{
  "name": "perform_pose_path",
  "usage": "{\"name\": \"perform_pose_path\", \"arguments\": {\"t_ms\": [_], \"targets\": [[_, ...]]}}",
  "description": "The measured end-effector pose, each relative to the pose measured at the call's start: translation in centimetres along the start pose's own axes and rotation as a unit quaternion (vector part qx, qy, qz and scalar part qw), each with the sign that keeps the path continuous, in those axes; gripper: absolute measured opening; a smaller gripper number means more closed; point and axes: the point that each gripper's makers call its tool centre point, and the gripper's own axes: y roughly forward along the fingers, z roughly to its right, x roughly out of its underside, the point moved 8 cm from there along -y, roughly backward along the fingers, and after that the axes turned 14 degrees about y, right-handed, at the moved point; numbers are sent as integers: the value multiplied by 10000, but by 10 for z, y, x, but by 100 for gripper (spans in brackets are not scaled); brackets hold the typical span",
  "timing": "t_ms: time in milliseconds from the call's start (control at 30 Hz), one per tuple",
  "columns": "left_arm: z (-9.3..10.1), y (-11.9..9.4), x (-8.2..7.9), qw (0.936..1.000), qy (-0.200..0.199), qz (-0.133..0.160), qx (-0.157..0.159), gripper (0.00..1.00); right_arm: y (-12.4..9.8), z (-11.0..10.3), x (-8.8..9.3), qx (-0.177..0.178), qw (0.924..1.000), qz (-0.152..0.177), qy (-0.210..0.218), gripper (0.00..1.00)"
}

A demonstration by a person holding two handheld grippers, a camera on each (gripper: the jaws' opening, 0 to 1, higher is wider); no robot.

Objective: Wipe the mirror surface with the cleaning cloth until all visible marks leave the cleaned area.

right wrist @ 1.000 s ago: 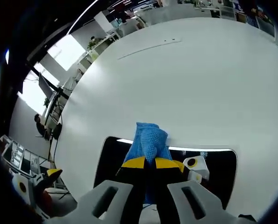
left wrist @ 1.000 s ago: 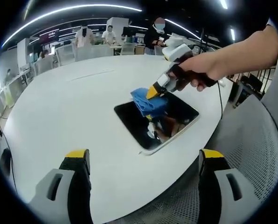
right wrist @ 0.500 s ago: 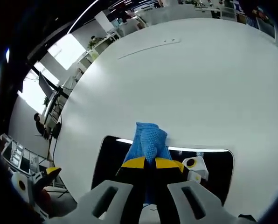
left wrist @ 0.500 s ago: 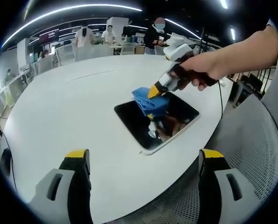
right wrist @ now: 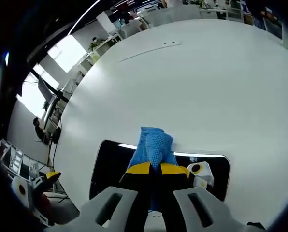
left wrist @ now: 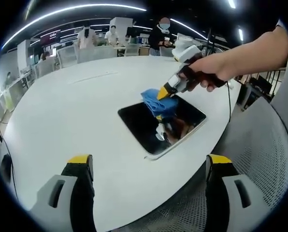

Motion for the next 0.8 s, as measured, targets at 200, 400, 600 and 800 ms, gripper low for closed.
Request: {"name": "perform_pose_path", "arguments": {"t_ms": [200,400,600,800], "targets": [[-1,0,-1,10000,10,41,-19,97,-3,6,-2,33,10000,16,25,0],[-1,0,-1,10000,-7,61,-44,99,-3,6,-2,37,10000,8,44,0],[-3,-1,-3,9997,-94,198,-95,99,-7,14,-5,128,9999,19,93,0],[-3,-2,-6,9991,-209,344,-127,99,-11,22,-7,210,9997,39,121,0]]}}
